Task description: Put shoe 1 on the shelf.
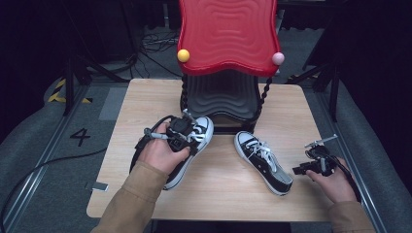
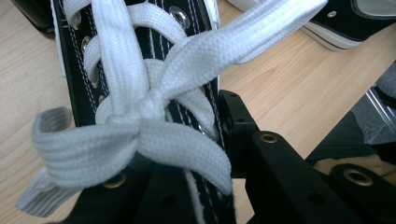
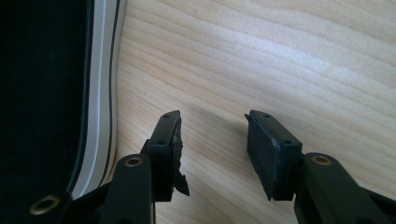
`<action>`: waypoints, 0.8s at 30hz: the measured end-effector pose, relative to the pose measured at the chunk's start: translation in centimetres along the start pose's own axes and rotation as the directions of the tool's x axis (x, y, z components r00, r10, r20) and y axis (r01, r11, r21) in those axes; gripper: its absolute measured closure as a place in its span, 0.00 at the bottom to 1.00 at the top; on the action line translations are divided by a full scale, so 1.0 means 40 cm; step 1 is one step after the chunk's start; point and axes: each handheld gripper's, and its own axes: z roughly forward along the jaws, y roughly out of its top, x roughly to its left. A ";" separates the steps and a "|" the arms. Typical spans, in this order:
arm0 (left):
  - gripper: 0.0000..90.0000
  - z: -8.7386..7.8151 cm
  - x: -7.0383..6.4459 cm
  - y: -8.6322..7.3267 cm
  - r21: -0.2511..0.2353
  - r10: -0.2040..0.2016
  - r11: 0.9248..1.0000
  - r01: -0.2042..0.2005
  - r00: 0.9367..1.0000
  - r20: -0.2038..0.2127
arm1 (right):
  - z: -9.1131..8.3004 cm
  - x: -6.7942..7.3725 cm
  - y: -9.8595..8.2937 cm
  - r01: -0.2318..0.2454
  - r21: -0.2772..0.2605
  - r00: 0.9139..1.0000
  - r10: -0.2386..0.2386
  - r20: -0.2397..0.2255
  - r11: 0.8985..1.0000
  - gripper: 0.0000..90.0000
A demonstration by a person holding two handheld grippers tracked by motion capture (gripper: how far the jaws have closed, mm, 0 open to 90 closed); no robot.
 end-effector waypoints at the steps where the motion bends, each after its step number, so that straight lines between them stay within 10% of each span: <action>1: 0.94 -0.006 -0.006 0.009 -0.004 -0.003 1.000 0.003 1.000 -0.012 | -0.002 0.000 0.004 0.006 -0.002 1.000 -0.006 -0.002 1.000 0.62; 9: 0.94 -0.046 -0.033 0.078 -0.072 -0.037 0.997 0.031 0.997 -0.074 | -0.002 -0.016 0.004 0.021 -0.029 0.999 -0.022 -0.047 0.999 0.63; 21: 0.94 -0.012 -0.014 0.194 -0.210 -0.080 0.977 0.039 0.979 -0.189 | -0.009 -0.009 -0.006 0.024 -0.038 0.999 -0.026 -0.038 0.999 0.62; 24: 0.93 0.000 -0.007 0.210 -0.261 -0.129 0.962 0.078 0.975 -0.183 | -0.012 -0.008 -0.009 0.024 -0.043 0.999 -0.026 -0.034 0.999 0.62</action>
